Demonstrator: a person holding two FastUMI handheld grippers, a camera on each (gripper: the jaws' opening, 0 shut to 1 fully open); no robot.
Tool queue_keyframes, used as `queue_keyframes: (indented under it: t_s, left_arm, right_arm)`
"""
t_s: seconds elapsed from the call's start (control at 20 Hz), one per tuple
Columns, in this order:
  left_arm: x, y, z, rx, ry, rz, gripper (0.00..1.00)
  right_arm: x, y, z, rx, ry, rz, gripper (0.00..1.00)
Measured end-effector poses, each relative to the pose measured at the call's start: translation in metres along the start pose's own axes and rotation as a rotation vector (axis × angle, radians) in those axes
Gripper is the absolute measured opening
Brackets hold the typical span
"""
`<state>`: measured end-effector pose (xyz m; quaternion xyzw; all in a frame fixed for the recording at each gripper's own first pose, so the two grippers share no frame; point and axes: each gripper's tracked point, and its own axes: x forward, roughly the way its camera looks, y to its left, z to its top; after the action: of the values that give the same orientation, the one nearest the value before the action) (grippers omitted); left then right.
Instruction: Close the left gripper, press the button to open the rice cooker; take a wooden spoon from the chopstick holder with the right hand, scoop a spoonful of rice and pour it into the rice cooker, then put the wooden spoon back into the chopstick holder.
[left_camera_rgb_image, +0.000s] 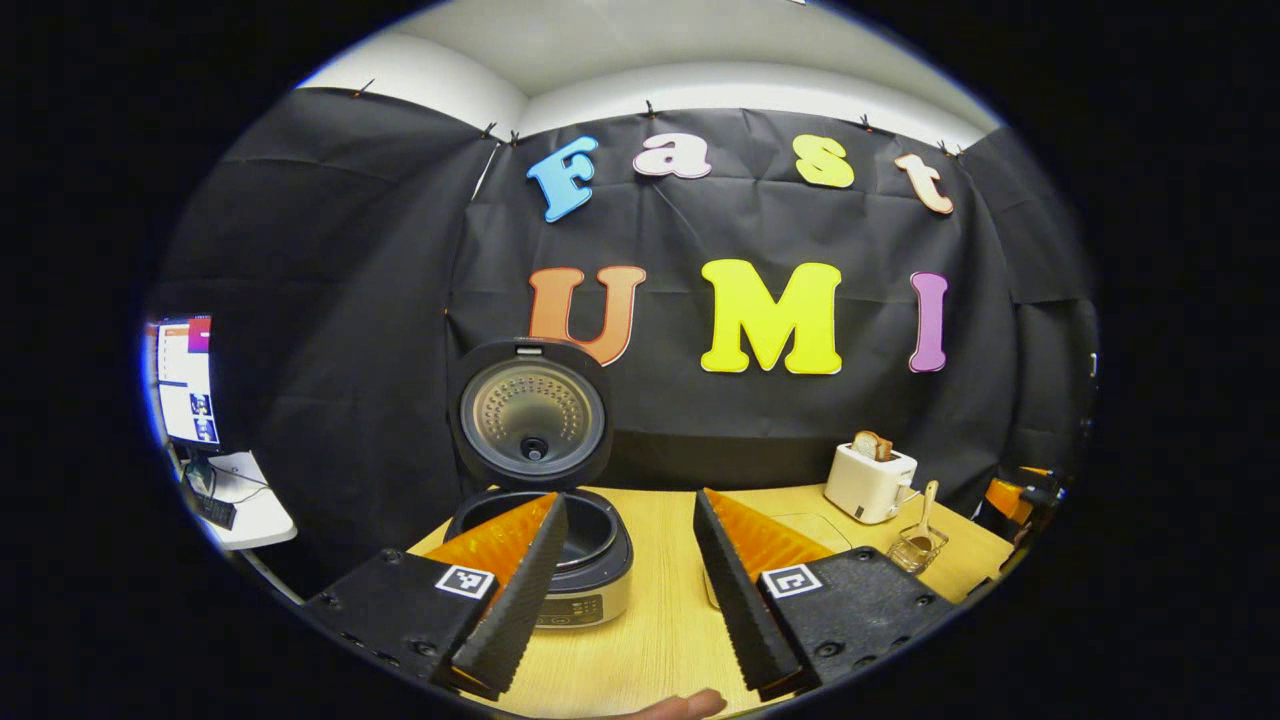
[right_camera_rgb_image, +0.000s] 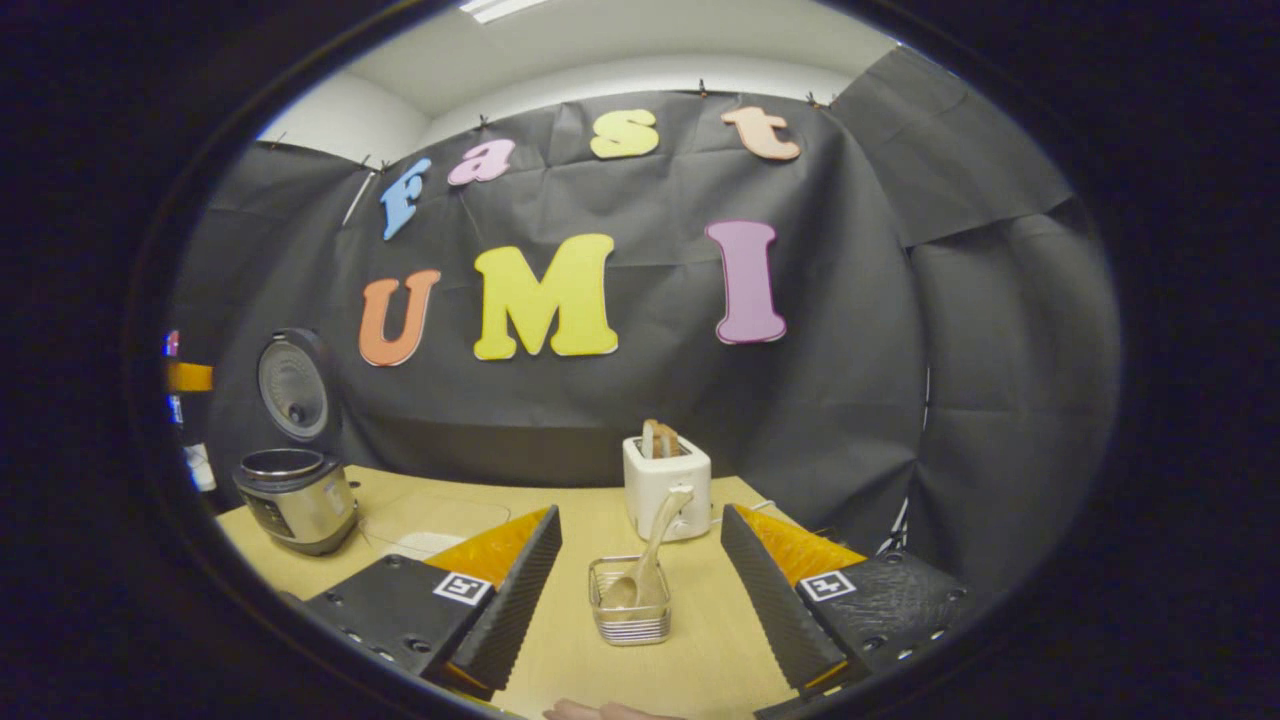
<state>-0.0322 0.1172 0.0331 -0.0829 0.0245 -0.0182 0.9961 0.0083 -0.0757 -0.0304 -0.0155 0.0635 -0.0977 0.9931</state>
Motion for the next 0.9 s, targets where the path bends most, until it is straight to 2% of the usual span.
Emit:
queue_keyframes:
  t_s: [0.1,0.3,0.5,0.55,0.65,0.75,0.9]
  left_arm:
    - [-0.003,-0.005,0.000,0.003,-0.032,0.007,0.89]
    - [-0.003,0.002,-0.004,0.043,-0.074,0.082,0.90]
    - [-0.002,-0.002,-0.022,0.063,-0.063,0.097,0.90]
    - [-0.005,-0.001,-0.028,0.059,-0.056,0.099,0.90]
    - [-0.006,0.003,-0.037,0.041,-0.050,0.113,0.90]
    - [-0.011,0.010,-0.047,0.036,-0.032,0.128,0.90]
    - [-0.017,0.021,-0.058,0.029,-0.027,0.154,0.90]
  right_arm:
    - [0.032,-0.006,-0.007,0.016,0.049,0.008,0.96]
    - [0.095,-0.024,-0.026,0.046,0.144,0.001,0.96]
    - [0.150,-0.024,-0.062,0.114,0.304,0.049,0.96]
    - [0.161,-0.024,-0.070,0.122,0.341,0.051,0.93]
    - [0.180,-0.023,-0.082,0.130,0.398,0.060,0.96]
    - [0.196,-0.015,-0.091,0.157,0.432,0.090,0.93]
    - [0.202,-0.006,-0.102,0.188,0.489,0.133,0.83]
